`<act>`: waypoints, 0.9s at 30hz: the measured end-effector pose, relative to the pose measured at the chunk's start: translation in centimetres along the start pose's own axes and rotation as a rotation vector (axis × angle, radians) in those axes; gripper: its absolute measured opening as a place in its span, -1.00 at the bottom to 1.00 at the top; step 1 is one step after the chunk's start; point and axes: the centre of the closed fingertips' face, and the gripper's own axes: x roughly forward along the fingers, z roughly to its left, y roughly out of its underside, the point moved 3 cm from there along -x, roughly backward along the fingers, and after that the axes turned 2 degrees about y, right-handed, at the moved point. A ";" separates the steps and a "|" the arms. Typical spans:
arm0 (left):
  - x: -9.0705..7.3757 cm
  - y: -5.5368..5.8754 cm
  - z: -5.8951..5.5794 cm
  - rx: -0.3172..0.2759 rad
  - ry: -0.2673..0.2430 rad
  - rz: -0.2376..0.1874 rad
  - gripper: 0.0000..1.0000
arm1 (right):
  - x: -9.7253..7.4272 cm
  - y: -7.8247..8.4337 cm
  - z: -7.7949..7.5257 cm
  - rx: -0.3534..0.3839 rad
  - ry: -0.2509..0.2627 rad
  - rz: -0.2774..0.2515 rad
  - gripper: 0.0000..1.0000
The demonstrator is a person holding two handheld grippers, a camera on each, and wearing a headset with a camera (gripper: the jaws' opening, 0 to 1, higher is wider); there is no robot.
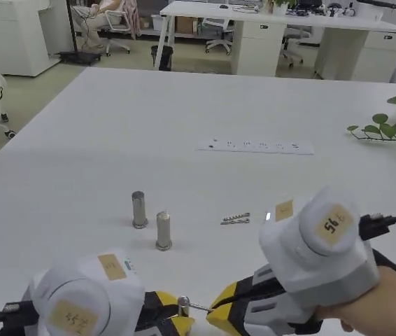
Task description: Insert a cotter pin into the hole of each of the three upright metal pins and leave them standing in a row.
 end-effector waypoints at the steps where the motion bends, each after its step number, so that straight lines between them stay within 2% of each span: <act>1: 0.0 0.0 0.0 0.001 -0.003 0.000 -0.86 | 0.1 0.0 0.0 0.007 0.005 -0.002 -0.94; 5: -0.1 0.0 0.1 -0.010 -0.011 0.002 -0.86 | 0.1 0.0 0.0 0.045 0.003 -0.032 -0.94; 14: 0.0 0.0 0.1 -0.005 -0.044 0.031 -0.85 | 0.3 0.3 -0.1 0.148 0.043 -0.069 -0.93; 20: 0.0 0.1 0.1 -0.010 -0.061 0.030 -0.85 | 0.1 0.2 -0.1 0.154 0.043 -0.095 -0.93; 27: -0.1 0.2 0.2 0.001 -0.073 0.031 -0.84 | 0.1 -0.2 0.1 0.131 0.008 -0.097 -0.94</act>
